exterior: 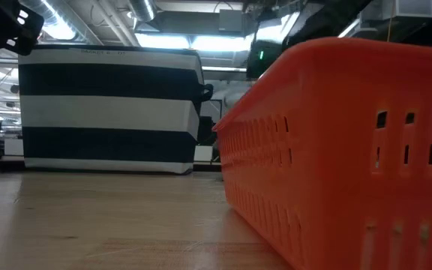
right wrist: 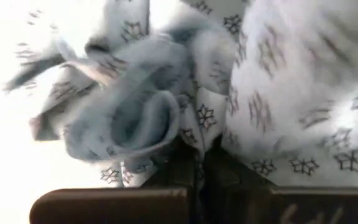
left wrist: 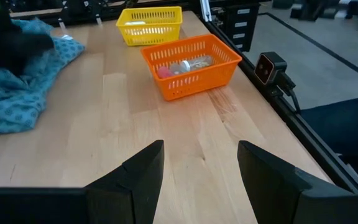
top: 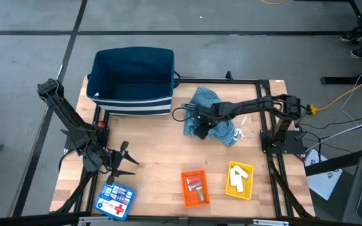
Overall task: Pick & Place Medicine items
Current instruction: Put the patient gown into the blue bin
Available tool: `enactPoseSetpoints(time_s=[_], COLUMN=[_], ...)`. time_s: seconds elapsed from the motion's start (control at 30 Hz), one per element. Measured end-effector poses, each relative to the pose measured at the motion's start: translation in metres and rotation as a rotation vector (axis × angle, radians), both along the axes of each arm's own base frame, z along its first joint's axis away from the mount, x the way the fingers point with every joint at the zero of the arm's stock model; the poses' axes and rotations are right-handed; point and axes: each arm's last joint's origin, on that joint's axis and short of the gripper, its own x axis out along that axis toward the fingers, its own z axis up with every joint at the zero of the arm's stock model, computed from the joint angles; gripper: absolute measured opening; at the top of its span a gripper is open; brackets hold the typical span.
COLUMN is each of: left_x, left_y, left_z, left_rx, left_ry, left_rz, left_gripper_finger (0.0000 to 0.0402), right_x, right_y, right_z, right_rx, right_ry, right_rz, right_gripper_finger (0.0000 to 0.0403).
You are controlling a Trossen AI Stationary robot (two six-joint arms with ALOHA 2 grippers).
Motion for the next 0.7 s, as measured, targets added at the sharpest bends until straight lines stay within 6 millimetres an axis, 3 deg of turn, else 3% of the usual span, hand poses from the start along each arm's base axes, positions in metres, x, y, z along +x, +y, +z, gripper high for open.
enactPoseSetpoints(time_s=[0.23, 0.47, 0.7], left_x=[0.0, 0.0, 0.0], left_y=[0.0, 0.0, 0.0], left_z=[0.0, 0.0, 0.0], left_rx=[-0.001, -0.002, -0.002], left_ry=[0.001, 0.001, 0.0], left_rz=[-0.002, -0.002, -0.002], left_gripper_finger=[0.02, 0.02, 0.02], right_x=[-0.011, -0.043, -0.073], right_y=[0.012, 0.019, 0.021], right_z=[0.063, 0.131, 0.18], right_rx=[-0.118, -0.271, -0.415], right_ry=[-0.219, -0.454, -0.67], right_rz=[-0.041, -0.125, -0.2], right_gripper_finger=[0.0006, 0.0005, 0.0005])
